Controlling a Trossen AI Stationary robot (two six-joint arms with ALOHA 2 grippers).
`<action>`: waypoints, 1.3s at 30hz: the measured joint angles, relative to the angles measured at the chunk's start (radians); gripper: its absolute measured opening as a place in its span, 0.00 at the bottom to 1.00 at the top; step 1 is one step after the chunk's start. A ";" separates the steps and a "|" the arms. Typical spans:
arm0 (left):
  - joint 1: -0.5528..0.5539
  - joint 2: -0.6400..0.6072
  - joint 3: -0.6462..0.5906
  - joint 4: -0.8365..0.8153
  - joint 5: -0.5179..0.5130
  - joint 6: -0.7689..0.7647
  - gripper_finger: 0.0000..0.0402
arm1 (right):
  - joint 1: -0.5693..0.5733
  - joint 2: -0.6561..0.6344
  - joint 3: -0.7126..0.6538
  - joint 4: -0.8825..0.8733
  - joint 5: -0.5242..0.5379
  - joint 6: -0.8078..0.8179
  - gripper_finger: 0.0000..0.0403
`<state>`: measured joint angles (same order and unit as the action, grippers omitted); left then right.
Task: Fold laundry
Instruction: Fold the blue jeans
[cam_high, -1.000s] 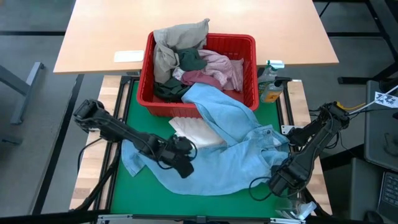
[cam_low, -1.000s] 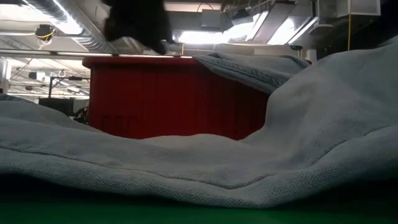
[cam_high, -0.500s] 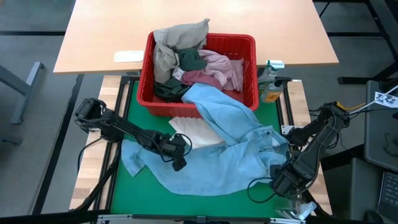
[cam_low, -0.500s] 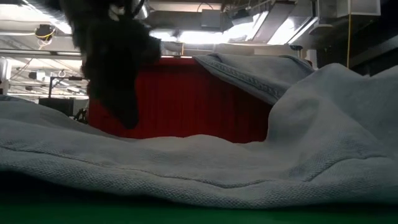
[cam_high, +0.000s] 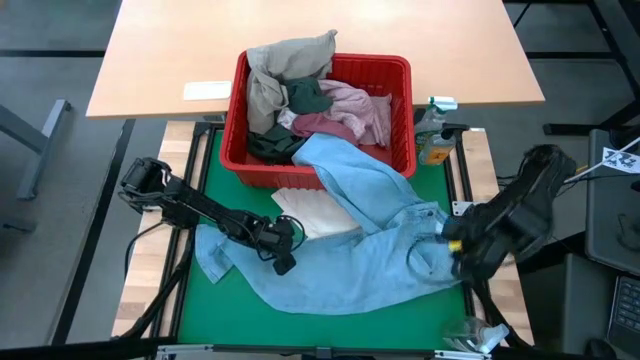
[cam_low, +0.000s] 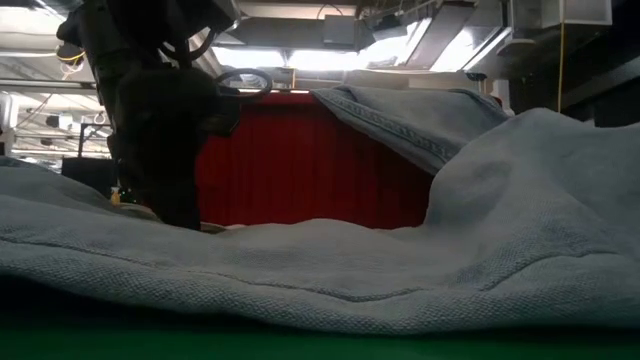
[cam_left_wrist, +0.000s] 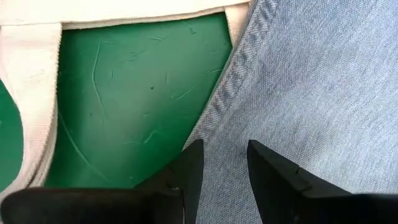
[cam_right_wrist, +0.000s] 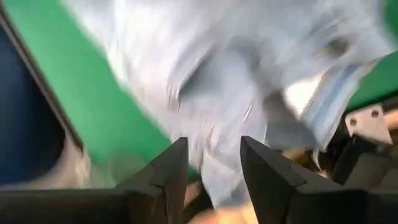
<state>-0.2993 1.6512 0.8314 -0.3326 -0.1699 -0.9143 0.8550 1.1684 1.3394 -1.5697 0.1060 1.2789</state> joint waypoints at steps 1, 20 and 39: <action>0.000 0.000 0.000 0.000 0.000 0.000 0.30 | -0.001 -0.034 -0.013 0.000 0.038 0.053 0.37; 0.000 0.000 0.000 0.005 -0.003 0.032 0.30 | 0.002 -0.286 -0.529 0.220 -0.157 0.493 0.37; -0.001 0.000 0.000 0.005 -0.004 0.031 0.30 | 0.002 -0.288 -0.563 0.252 -0.207 0.558 0.37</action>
<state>-0.3000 1.6512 0.8314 -0.3275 -0.1741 -0.8829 0.8570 0.8803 0.7764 -1.3180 -0.1013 1.8368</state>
